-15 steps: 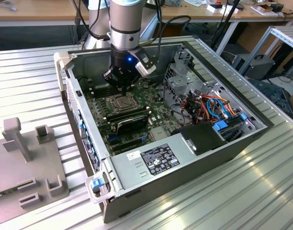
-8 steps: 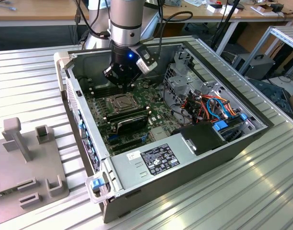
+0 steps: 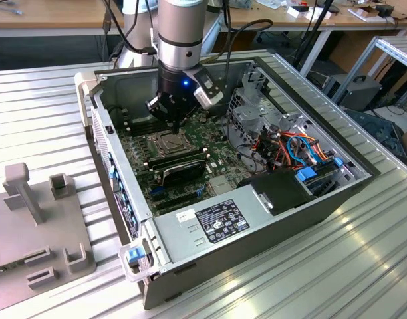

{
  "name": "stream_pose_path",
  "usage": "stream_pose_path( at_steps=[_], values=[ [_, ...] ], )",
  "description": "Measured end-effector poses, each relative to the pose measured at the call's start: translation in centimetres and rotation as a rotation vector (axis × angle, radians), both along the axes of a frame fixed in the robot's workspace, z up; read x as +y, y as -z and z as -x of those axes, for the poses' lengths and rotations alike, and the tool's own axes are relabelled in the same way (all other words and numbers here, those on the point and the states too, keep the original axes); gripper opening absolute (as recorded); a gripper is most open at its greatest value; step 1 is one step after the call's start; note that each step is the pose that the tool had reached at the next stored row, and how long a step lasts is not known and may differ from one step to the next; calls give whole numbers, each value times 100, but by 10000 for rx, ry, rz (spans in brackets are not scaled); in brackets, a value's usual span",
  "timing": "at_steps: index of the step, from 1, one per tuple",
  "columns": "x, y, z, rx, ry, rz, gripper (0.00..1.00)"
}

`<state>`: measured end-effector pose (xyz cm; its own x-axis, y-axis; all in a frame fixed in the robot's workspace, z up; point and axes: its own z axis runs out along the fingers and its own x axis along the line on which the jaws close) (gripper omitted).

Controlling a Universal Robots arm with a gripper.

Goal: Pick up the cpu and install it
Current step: 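Install the first cpu locking lever, then install the second cpu locking lever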

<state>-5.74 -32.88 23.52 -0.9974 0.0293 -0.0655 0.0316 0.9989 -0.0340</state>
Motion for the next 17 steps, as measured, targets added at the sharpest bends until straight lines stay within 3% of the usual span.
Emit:
stream_pose_path(
  at_steps=[1, 3, 4, 5, 6, 14, 17],
  values=[
    [-17, 0, 0, 1, 0, -34, 11],
    [-32, 0, 0, 1, 0, -204, 11],
    [-39, -1, 1, -1, 0, -318, 11],
    [-71, -79, 6, 0, -2, -515, 11],
    [-78, -108, 15, 0, -1, -515, 11],
    [-78, -119, 47, 0, -1, -515, 11],
    [-78, -120, 47, 35, 1, -513, 11]
  ],
)
